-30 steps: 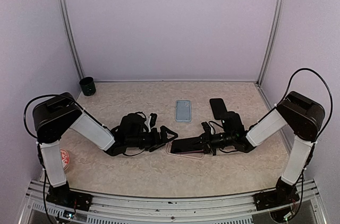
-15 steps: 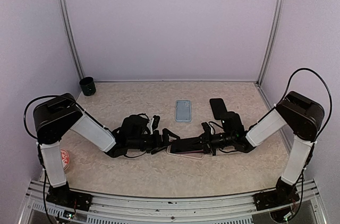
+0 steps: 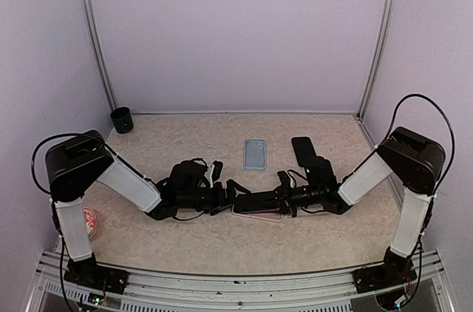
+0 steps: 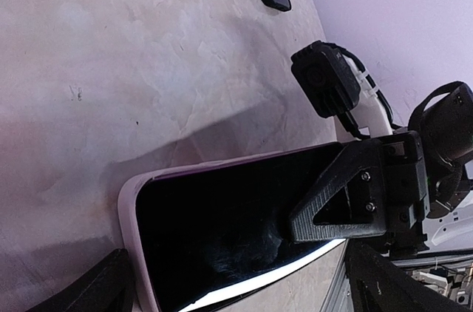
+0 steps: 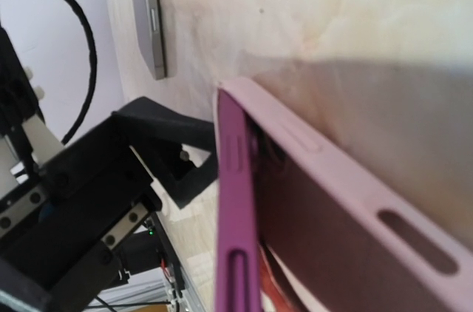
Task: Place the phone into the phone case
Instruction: Install the phone on the phone case.
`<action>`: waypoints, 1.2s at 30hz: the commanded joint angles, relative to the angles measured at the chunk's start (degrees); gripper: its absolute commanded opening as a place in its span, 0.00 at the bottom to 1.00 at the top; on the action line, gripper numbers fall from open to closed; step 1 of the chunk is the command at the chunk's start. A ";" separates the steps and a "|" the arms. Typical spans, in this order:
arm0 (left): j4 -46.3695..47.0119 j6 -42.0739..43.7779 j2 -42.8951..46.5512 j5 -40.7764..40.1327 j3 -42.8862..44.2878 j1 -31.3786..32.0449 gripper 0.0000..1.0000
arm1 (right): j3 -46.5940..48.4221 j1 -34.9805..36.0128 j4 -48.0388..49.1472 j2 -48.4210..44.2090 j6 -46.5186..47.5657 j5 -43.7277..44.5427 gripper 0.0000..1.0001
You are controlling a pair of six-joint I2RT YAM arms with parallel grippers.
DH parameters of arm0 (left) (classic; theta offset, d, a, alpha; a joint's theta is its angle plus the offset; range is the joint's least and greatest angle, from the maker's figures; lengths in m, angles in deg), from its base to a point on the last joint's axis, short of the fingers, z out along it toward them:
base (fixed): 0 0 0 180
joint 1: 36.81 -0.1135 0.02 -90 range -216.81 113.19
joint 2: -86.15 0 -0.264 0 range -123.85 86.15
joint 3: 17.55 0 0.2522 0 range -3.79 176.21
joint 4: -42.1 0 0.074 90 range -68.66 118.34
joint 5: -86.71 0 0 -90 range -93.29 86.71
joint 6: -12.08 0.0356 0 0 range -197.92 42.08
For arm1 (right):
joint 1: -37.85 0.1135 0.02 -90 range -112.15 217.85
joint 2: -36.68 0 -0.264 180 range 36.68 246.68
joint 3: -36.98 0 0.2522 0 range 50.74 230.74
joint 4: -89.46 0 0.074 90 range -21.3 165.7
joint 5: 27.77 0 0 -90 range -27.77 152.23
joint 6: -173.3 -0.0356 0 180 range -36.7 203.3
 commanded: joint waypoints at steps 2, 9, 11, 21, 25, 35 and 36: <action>0.17 -0.09 1.07 2.50 0.80 1.79 0.99 | 0.32 2.52 -1.22 2.82 -2.75 1.90 0.00; 0.34 0.30 0.75 3.28 1.49 2.29 0.99 | 1.01 3.67 -1.47 3.83 -3.39 3.11 0.00; 0.28 0.47 0.84 2.98 1.44 2.30 0.99 | 0.86 3.85 -1.24 4.21 -3.60 3.28 0.00; -1.97 2.61 3.99 0.63 0.59 0.83 0.99 | -1.58 3.91 -2.29 3.09 -2.71 4.12 0.00; -3.61 3.93 6.18 -0.58 0.22 0.15 0.99 | -2.52 3.92 -1.66 3.51 -2.73 4.26 0.00; -6.51 5.00 9.06 0.94 1.39 0.55 0.99 | -2.72 3.93 -1.57 3.95 -2.20 4.17 0.03; -6.38 4.79 8.72 1.36 1.49 0.64 0.99 | -2.43 3.93 -2.04 3.88 -1.93 4.17 0.05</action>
